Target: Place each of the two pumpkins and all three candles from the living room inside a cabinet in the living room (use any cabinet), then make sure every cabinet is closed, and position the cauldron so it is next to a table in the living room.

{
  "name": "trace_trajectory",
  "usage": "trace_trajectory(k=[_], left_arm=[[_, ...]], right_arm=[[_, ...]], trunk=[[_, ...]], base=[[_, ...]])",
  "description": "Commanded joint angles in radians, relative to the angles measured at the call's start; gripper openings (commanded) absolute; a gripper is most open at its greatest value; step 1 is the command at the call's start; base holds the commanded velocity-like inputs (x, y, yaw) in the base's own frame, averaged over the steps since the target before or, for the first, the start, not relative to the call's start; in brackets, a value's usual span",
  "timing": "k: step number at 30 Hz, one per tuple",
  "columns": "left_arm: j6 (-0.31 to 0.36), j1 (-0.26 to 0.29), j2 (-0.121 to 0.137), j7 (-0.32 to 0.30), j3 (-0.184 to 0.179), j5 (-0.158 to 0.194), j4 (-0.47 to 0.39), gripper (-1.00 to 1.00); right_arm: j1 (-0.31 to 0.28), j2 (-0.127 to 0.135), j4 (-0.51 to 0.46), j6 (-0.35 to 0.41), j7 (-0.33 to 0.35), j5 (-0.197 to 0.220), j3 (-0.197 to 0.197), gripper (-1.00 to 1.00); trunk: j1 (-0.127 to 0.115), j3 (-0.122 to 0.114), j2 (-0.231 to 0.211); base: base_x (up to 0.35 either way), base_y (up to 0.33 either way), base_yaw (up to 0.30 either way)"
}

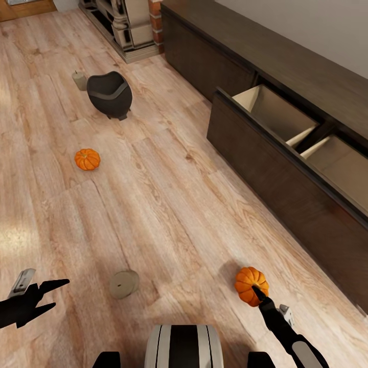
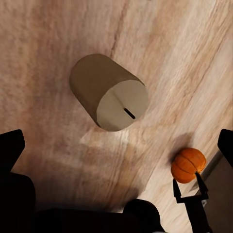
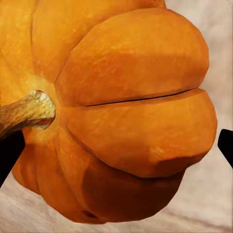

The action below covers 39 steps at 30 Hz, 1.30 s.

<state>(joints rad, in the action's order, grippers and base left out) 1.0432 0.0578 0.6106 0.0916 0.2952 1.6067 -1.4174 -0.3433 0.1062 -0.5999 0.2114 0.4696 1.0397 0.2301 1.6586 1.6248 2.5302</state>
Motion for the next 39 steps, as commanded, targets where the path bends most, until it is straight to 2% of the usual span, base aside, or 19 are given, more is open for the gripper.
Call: trace_trajectory(k=[1, 18, 25, 30, 39], left_arm=[[0.004, 0.000, 0.000, 0.010, 0.001, 0.010, 0.000, 1.00], [0.004, 0.000, -0.002, 0.008, 0.004, 0.010, -0.001, 1.00], [0.003, 0.000, -0.003, 0.000, 0.042, 0.014, 0.000, 1.00], [0.004, 0.000, -0.003, -0.005, 0.046, 0.015, 0.000, 1.00], [0.004, 0.000, -0.006, -0.017, 0.043, 0.013, 0.000, 1.00]], right_arm=[[0.000, 0.000, 0.000, 0.006, 0.002, 0.010, 0.003, 1.00], [0.000, 0.000, 0.000, 0.002, 0.000, 0.010, 0.003, 1.00], [-0.010, -0.002, 0.003, 0.001, 0.001, 0.010, 0.003, 1.00], [-0.011, -0.002, 0.003, 0.000, 0.001, 0.010, 0.003, 1.00], [-0.013, -0.005, 0.003, 0.000, 0.001, 0.009, 0.003, 1.00]], trunk=[[0.000, 0.000, 0.000], [0.000, 0.000, 0.000], [0.001, 0.008, 0.001], [0.002, 0.020, 0.001], [0.002, 0.020, 0.001]], base=[[0.099, 0.000, 0.000], [0.047, 0.000, 0.000], [0.000, 0.000, 0.000], [0.000, 0.000, 0.000], [0.005, 0.000, 0.000]])
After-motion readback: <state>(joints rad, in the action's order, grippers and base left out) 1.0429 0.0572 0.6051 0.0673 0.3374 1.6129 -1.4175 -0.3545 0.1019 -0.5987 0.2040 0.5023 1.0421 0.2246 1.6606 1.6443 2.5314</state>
